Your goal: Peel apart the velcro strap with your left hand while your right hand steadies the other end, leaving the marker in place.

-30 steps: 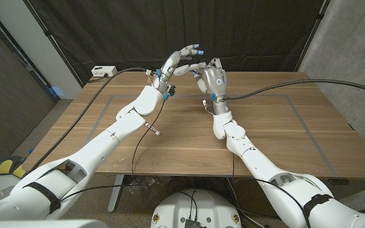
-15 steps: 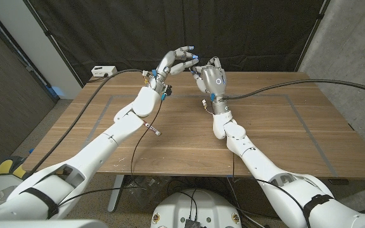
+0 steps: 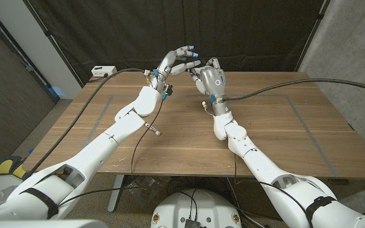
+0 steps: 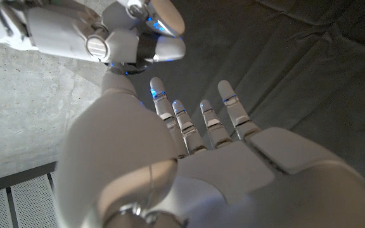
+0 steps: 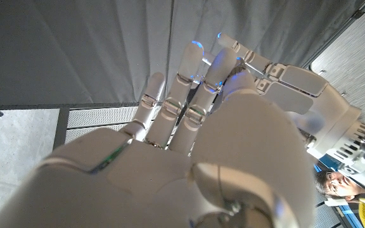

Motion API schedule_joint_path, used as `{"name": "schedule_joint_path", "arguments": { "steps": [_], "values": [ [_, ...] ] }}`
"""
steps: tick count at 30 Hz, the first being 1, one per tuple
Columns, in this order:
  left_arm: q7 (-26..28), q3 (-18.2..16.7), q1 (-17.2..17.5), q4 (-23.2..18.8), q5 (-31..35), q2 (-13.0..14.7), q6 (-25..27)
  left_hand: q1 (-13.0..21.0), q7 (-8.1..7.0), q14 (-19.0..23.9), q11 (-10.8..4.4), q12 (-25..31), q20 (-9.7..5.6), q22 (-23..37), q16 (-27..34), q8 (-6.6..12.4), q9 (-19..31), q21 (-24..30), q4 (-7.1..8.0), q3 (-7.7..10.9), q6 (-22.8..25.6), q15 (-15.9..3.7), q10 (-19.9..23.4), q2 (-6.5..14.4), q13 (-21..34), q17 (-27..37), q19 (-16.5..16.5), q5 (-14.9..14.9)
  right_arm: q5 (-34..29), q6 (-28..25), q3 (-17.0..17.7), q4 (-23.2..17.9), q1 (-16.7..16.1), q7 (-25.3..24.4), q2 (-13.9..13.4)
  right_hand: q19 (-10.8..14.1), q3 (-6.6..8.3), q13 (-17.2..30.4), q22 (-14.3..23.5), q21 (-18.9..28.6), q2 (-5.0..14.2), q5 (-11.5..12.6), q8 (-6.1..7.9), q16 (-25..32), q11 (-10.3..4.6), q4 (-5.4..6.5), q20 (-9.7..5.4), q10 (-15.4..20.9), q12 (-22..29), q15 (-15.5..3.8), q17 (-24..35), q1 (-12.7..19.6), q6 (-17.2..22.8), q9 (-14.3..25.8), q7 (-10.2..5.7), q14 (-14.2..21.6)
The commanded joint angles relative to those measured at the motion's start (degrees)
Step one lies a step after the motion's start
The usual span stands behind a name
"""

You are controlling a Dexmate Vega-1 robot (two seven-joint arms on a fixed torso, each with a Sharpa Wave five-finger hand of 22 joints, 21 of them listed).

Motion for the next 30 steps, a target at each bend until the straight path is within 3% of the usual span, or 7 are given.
{"name": "schedule_joint_path", "arguments": {
  "steps": [1,3,12,18,22,24,30],
  "values": [
    [1.37,0.41,0.1,-0.27,0.25,-0.81,0.65,1.0,0.01,1.5,-0.21,0.74,-0.23,0.18,0.62,1.32,-0.24,0.59,-0.28,0.31,5.37,-5.33,2.75,1.55,-0.29,-0.04,0.47,-0.17,-0.11,0.43,0.27,-1.15,-0.72,0.0,-0.53,0.34,-0.44,-0.5,0.09,-0.13,0.53,0.34,0.2,0.25,0.05,0.03,-6.29,0.35,0.01,-4.89,0.02,-0.28,0.48,0.31,-0.36,-0.28],
    [2.1,0.38,0.24,-0.14,0.35,-1.19,0.52,1.5,-0.13,2.21,-0.09,0.83,0.13,0.21,0.89,1.67,-0.4,0.82,-0.26,0.74,7.66,-5.48,3.67,2.69,-0.5,-0.01,0.68,-0.43,-0.07,0.21,0.17,-1.35,-0.83,0.0,-0.67,0.41,-0.53,-0.43,0.09,-0.14,0.5,0.35,0.24,0.34,0.04,0.09,-6.17,0.39,0.11,-4.9,0.05,-0.38,0.52,0.31,-0.2,-0.14],
    [2.94,0.36,0.44,-0.01,-0.07,-1.84,0.6,1.87,-0.3,2.87,-0.19,0.67,0.06,0.21,1.02,0.41,-0.58,1.18,-0.26,0.88,6.71,-5.79,4.12,3.41,-0.72,-0.03,1.08,-1.11,0.04,0.68,0.59,-2.17,-1.45,0.0,-0.88,0.46,-0.7,-0.66,0.11,-0.24,0.47,0.46,0.3,0.33,0.02,0.09,-6.22,0.46,0.11,-4.9,-0.06,-0.4,0.58,0.32,-0.42,-0.07],
    [3.26,0.3,0.46,0.37,-0.47,-2.23,-0.24,1.44,-1.01,3.51,0.06,0.84,0.15,0.28,1.24,0.46,-0.57,1.43,0.5,1.38,8.23,-6.01,4.89,5.35,-0.81,0.12,0.99,-1.74,-0.08,0.4,0.7,-1.94,-1.46,0.0,-0.9,0.42,-0.79,-0.59,0.14,-0.3,0.59,0.53,0.33,0.36,-0.12,0.15,-6.3,0.4,0.22,-4.89,-0.12,-0.43,0.62,0.32,-0.46,0.05],
    [3.49,0.26,0.55,0.4,-0.65,-2.46,-0.45,1.25,-2.29,3.76,0.48,0.73,0.42,0.29,1.25,-0.23,-0.55,1.6,0.82,1.58,7.48,-5.73,4.75,6.11,-0.79,0.18,0.86,-2.38,0.25,0.24,0.53,-1.41,-1.26,0.0,-0.95,0.52,-0.86,-0.46,0.16,-0.27,0.51,0.55,0.39,0.39,-0.15,0.08,-6.2,0.38,0.34,-4.9,-0.12,-0.35,0.78,0.31,-0.13,0.11],
    [3.6,0.29,0.55,0.48,-0.7,-2.65,-0.58,1.37,-3.04,3.86,0.04,0.73,0.6,0.32,1.26,-0.27,-0.52,1.74,0.97,1.95,7.81,-5.73,4.88,6.86,-0.78,0.24,0.85,-2.73,0.37,0.17,0.41,-1.4,-1.23,0.0,-1.05,0.51,-0.85,-0.33,0.17,-0.24,0.31,0.66,0.6,0.54,0.32,-0.2,-6.08,0.58,0.55,-4.91,0.04,0.02,1.43,0.26,0.87,0.28],
    [5.93,0.14,0.97,0.79,-0.07,-3.81,-0.6,2.63,-3.12,5.19,-0.1,1.35,1.1,0.27,1.64,0.68,-0.52,2.39,0.56,3.07,11.5,-6.5,7.17,7.43,-0.83,0.3,1.53,-4.08,0.64,0.4,0.47,-1.71,-1.51,0.0,-1.06,0.61,-0.85,0.04,0.09,-0.41,0.1,0.91,0.65,0.41,0.37,-0.46,-6.01,0.62,0.85,-4.92,0.09,0.43,1.92,0.16,1.53,-0.02]
  ]
}}
